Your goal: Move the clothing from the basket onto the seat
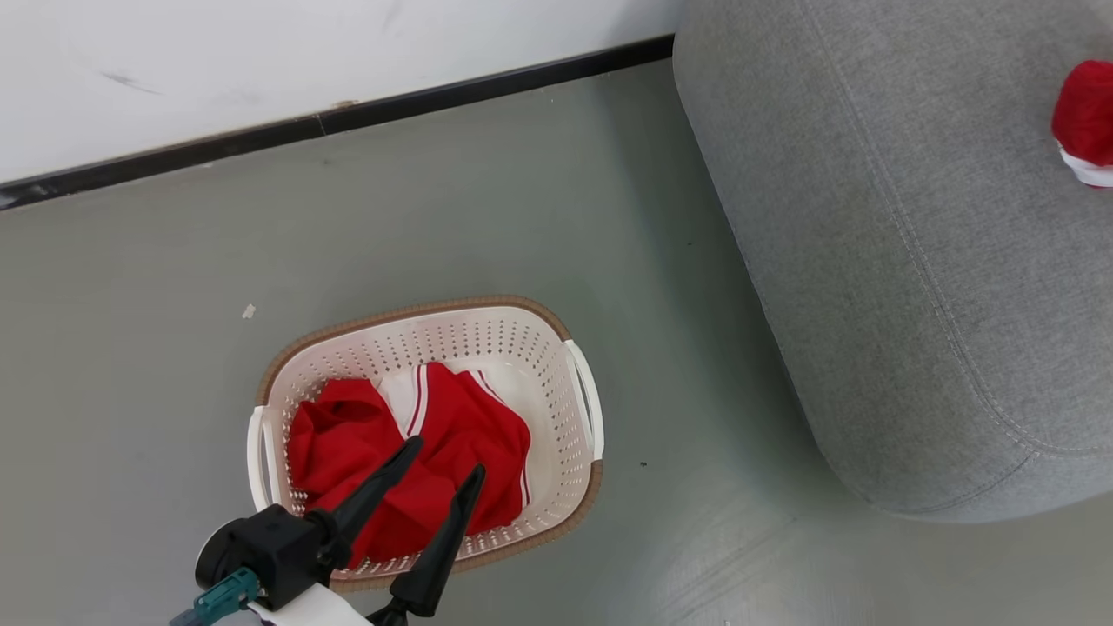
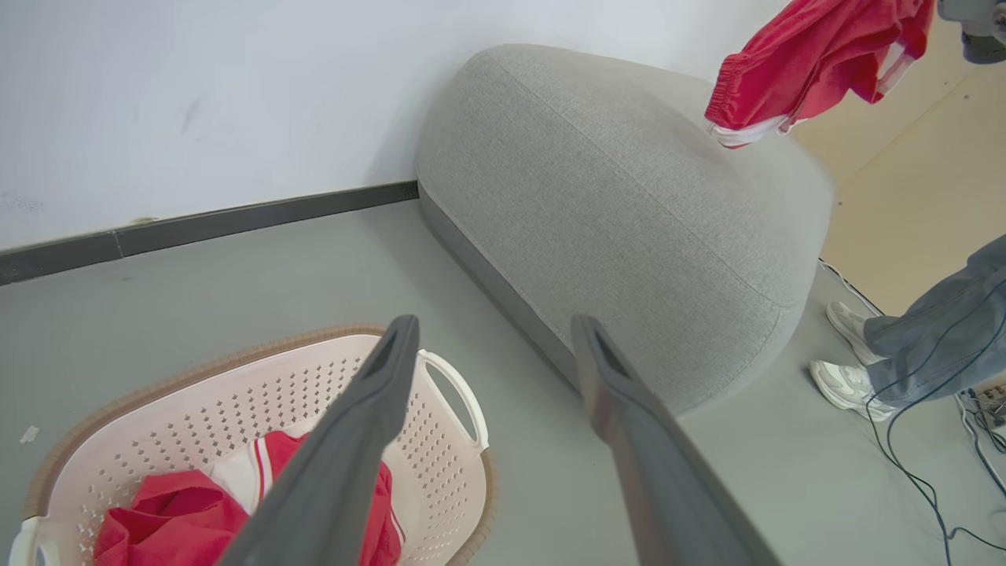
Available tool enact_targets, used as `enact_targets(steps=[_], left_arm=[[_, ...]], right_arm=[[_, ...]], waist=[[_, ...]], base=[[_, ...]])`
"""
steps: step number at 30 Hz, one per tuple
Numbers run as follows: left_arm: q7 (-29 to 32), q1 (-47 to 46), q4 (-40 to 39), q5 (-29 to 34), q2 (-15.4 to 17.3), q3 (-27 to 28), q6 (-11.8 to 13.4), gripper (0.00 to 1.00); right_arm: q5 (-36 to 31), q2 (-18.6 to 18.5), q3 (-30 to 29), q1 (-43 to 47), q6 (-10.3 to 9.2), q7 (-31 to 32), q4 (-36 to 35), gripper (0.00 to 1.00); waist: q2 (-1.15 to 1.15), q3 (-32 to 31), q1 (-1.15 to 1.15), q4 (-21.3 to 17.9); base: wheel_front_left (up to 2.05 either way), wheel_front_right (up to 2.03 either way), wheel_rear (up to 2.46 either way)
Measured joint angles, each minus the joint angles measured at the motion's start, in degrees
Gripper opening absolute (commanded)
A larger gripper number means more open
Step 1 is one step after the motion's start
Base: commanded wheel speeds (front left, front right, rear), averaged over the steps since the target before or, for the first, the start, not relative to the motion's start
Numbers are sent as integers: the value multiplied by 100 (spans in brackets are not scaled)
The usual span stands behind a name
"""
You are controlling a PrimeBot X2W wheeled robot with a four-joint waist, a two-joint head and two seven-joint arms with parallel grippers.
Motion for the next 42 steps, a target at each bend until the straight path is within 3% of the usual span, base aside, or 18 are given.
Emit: enact_targets(steps=[14,27,42], left_arm=[[154,66,-226,2,276,156,86,100],[280,164,-591,8,520,357,204,100],[294,171,-929,20,650,588,336,100]], right_arm=[[-148,36,-79,-204,0,-1,367,0],[-193,403,-134,-213,0,-36,792,0],[-613,570,-595,-164,0,-112,1593,0]], waist=[[0,409,0,-34],[0,892,0,-124],[0,1374,0,-223]], base=[[0,0,0],[0,0,0],[0,0,0]])
